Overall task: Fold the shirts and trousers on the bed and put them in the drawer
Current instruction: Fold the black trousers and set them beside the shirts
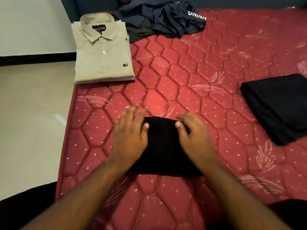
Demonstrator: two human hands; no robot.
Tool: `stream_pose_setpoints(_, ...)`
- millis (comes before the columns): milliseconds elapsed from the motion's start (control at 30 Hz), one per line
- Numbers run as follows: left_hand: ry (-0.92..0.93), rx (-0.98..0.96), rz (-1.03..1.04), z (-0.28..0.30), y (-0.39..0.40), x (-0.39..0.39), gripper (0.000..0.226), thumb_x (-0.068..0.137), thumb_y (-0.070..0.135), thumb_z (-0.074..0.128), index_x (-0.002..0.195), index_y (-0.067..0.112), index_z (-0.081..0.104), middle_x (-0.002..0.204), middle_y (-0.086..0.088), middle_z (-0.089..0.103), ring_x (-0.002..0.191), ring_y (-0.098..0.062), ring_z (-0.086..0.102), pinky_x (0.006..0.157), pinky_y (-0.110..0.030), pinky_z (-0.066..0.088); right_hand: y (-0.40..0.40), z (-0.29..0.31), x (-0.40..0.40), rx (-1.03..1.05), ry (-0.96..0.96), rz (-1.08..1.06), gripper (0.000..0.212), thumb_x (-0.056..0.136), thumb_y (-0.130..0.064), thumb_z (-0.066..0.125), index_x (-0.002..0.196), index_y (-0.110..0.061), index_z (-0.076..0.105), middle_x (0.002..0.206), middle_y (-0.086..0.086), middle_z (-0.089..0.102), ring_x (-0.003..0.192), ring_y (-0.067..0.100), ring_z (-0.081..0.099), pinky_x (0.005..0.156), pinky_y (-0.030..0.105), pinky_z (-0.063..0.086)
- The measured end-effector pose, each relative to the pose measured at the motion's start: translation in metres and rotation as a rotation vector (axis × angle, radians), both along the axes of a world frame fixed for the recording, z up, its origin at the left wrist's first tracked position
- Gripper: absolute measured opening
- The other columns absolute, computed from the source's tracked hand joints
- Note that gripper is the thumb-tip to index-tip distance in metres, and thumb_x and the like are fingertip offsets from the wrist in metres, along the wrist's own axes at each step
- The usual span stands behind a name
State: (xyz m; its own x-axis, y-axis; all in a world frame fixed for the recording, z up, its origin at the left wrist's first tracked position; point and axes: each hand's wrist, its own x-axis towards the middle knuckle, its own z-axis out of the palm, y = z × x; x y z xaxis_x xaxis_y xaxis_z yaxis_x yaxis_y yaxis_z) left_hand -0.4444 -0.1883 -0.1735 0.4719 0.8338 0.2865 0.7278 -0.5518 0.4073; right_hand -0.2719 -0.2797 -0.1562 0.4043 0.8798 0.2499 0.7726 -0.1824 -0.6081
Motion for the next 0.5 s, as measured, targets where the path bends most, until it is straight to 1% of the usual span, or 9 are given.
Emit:
stream_pose_setpoints(67, 0.086, 0.035, -0.077, -0.02, -0.03, 0.008, 0.052, 0.091, 0.034, 0.039, 0.14, 0.021, 0.049, 0.149, -0.008, 0.043, 0.138, -0.032, 0.038, 0.11, -0.057, 0.032, -0.009, -0.027, -0.033, -0.098, -0.172, 0.024, 0.046, 0.093, -0.036, 0.038, 0.127, -0.015, 0.062, 0.133, 0.005, 0.059, 0.128, 0.026, 0.05, 0.11, 0.047, 0.036)
stream_pose_setpoints(133, 0.23, -0.082, -0.069, -0.044, -0.04, 0.008, 0.057, 0.094, 0.045, 0.032, 0.149, 0.03, 0.034, 0.158, 0.001, 0.031, 0.145, -0.026, 0.029, 0.11, -0.063, 0.028, -0.012, -0.05, -0.037, -0.28, -0.318, 0.072, 0.054, 0.094, -0.049, 0.031, 0.14, -0.027, 0.049, 0.148, -0.002, 0.046, 0.139, 0.025, 0.038, 0.115, 0.052, 0.024)
stream_pose_setpoints(233, 0.305, -0.18, -0.043, -0.065, -0.027, -0.002, 0.065, 0.093, 0.06, 0.022, 0.153, 0.04, 0.009, 0.163, 0.01, 0.006, 0.15, -0.02, 0.008, 0.113, -0.063, 0.012, -0.014, -0.059, -0.006, -0.487, -0.355, 0.081, 0.07, 0.086, -0.077, 0.022, 0.149, -0.046, 0.019, 0.159, -0.015, 0.017, 0.149, 0.02, 0.013, 0.117, 0.053, -0.001)
stream_pose_setpoints(300, 0.311, -0.225, -0.02, -0.063, -0.021, -0.007, 0.077, 0.087, 0.072, 0.017, 0.152, 0.041, -0.008, 0.16, 0.012, -0.016, 0.149, -0.022, -0.009, 0.117, -0.055, -0.001, -0.018, -0.053, 0.023, -0.637, -0.272, 0.004, 0.083, 0.075, -0.09, 0.017, 0.147, -0.054, -0.002, 0.16, -0.02, -0.004, 0.149, 0.017, -0.006, 0.111, 0.056, -0.016)
stream_pose_setpoints(367, 0.285, -0.325, 0.018, -0.057, -0.014, -0.009, 0.09, 0.081, 0.082, 0.018, 0.151, 0.036, -0.017, 0.155, 0.012, -0.03, 0.148, -0.026, -0.016, 0.118, -0.046, -0.008, -0.02, -0.042, 0.047, -0.766, -0.146, -0.077, 0.087, 0.069, -0.094, 0.016, 0.143, -0.057, -0.011, 0.159, -0.018, -0.014, 0.148, 0.018, -0.016, 0.11, 0.061, -0.017)
stream_pose_setpoints(400, 0.258, -0.377, 0.037, -0.054, -0.015, -0.007, 0.094, 0.082, 0.082, 0.023, 0.152, 0.034, -0.016, 0.156, 0.008, -0.029, 0.149, -0.026, -0.015, 0.119, -0.044, -0.008, -0.022, -0.041, 0.055, -0.807, -0.101, -0.096, 0.088, 0.069, -0.094, 0.017, 0.144, -0.057, -0.012, 0.16, -0.014, -0.017, 0.147, 0.019, -0.018, 0.111, 0.063, -0.015)
stream_pose_setpoints(433, 0.213, -0.403, 0.076, -0.048, -0.016, -0.005, 0.095, 0.084, 0.078, 0.03, 0.154, 0.03, -0.013, 0.16, 0.002, -0.024, 0.15, -0.026, -0.01, 0.12, -0.043, -0.005, -0.022, -0.036, 0.055, -0.808, -0.083, -0.121, 0.091, 0.07, -0.093, 0.02, 0.145, -0.054, -0.012, 0.16, -0.01, -0.018, 0.148, 0.021, -0.017, 0.113, 0.062, -0.012)
stream_pose_setpoints(467, 0.146, -0.412, 0.139, -0.042, -0.02, -0.004, 0.095, 0.086, 0.072, 0.039, 0.155, 0.025, -0.006, 0.163, -0.006, -0.012, 0.15, -0.027, 0.0, 0.12, -0.043, 0.003, -0.024, -0.034, 0.051, -0.765, -0.079, -0.165, 0.093, 0.073, -0.09, 0.026, 0.149, -0.048, -0.01, 0.162, -0.005, -0.013, 0.149, 0.024, -0.01, 0.114, 0.059, -0.006)
stream_pose_setpoints(500, 0.047, -0.401, 0.228, -0.036, -0.025, -0.004, 0.091, 0.089, 0.064, 0.047, 0.156, 0.02, 0.004, 0.163, -0.012, 0.004, 0.148, -0.03, 0.013, 0.119, -0.044, 0.013, -0.027, -0.031, 0.04, -0.667, -0.068, -0.232, 0.094, 0.077, -0.084, 0.034, 0.152, -0.04, -0.002, 0.163, 0.0, -0.001, 0.149, 0.027, 0.002, 0.116, 0.056, 0.004)
